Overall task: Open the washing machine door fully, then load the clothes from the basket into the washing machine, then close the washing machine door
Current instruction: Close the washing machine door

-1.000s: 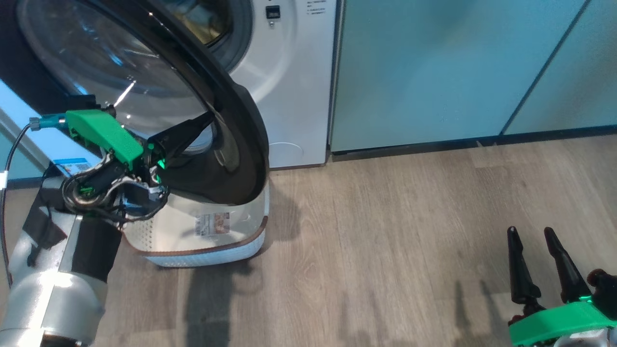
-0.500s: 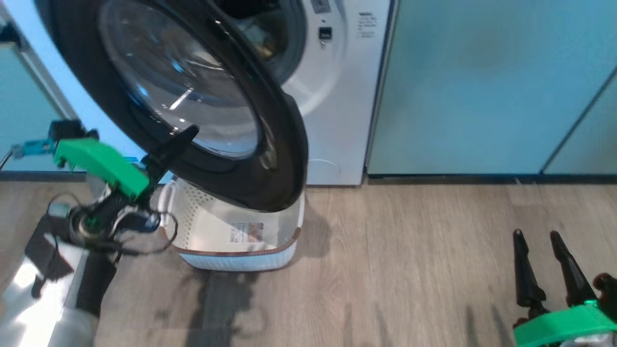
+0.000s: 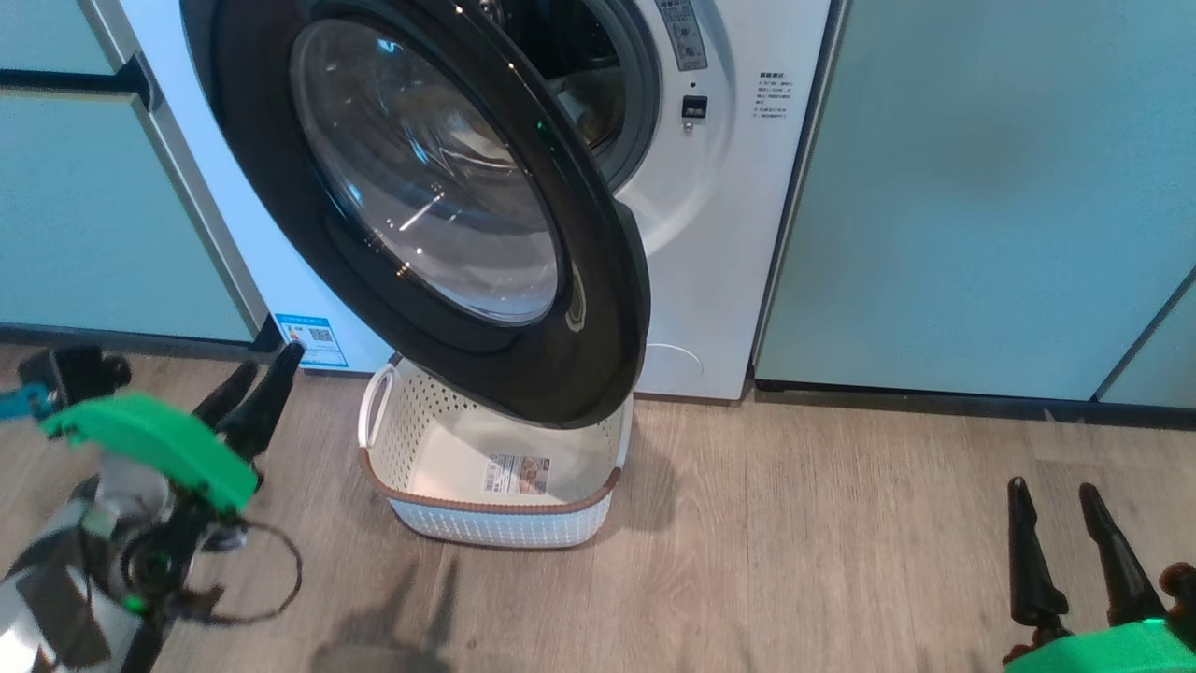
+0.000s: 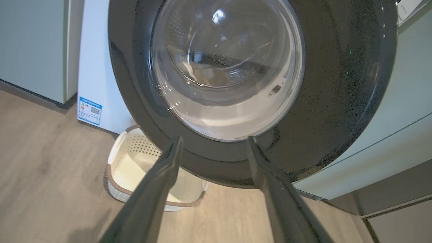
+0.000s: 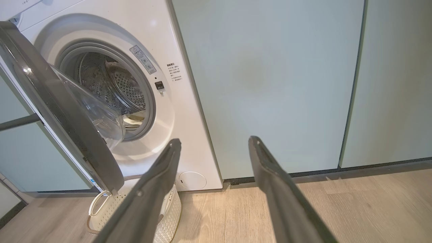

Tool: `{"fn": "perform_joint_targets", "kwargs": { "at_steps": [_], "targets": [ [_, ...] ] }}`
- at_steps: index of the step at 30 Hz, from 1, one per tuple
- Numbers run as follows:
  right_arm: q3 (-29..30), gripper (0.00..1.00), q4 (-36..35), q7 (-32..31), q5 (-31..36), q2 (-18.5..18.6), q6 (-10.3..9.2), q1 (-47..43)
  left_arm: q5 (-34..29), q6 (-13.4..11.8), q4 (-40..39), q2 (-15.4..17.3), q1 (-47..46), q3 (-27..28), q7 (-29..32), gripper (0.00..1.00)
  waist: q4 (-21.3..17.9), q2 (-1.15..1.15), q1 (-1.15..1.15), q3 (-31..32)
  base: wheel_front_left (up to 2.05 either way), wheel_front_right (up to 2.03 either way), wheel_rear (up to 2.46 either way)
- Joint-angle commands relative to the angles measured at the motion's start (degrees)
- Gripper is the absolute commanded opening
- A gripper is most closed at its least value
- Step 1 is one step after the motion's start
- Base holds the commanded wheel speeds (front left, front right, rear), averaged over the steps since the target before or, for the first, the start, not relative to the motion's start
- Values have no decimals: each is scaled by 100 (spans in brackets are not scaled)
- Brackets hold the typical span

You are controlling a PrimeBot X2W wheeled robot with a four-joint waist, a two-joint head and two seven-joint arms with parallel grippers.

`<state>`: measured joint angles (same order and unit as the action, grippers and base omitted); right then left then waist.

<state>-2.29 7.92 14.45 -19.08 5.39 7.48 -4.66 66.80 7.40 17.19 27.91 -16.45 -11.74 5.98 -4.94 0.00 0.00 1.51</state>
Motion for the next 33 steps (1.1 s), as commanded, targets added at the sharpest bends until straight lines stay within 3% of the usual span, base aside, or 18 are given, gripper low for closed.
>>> {"fn": "perform_joint_targets", "kwargs": {
  "at_steps": [1,9,14,21,24,33],
  "targets": [
    [-85,100,-205,55,49,66,1,125,-168,9,-233,374,-162,168,-281,100,8,0,0,26,0,0,0],
    [59,100,-239,55,43,11,1,3,-929,9,121,674,483,-289,-1780,100,6,0,0,133,0,0,0],
    [192,100,-280,55,48,-45,1,-93,-1383,9,463,563,693,-314,-2077,100,20,0,0,163,0,0,0],
    [211,100,-290,55,65,-87,1,-134,-2827,9,312,113,1067,411,-2096,100,12,0,0,149,0,0,0],
    [199,100,-283,55,63,-100,1,-137,-3138,9,201,-208,1274,745,-2097,100,2,0,0,146,0,0,0],
    [203,100,-227,55,36,-128,1,-127,-3697,9,-99,-684,1582,1334,-2097,100,-25,0,0,116,0,0,0]
  ]
}}
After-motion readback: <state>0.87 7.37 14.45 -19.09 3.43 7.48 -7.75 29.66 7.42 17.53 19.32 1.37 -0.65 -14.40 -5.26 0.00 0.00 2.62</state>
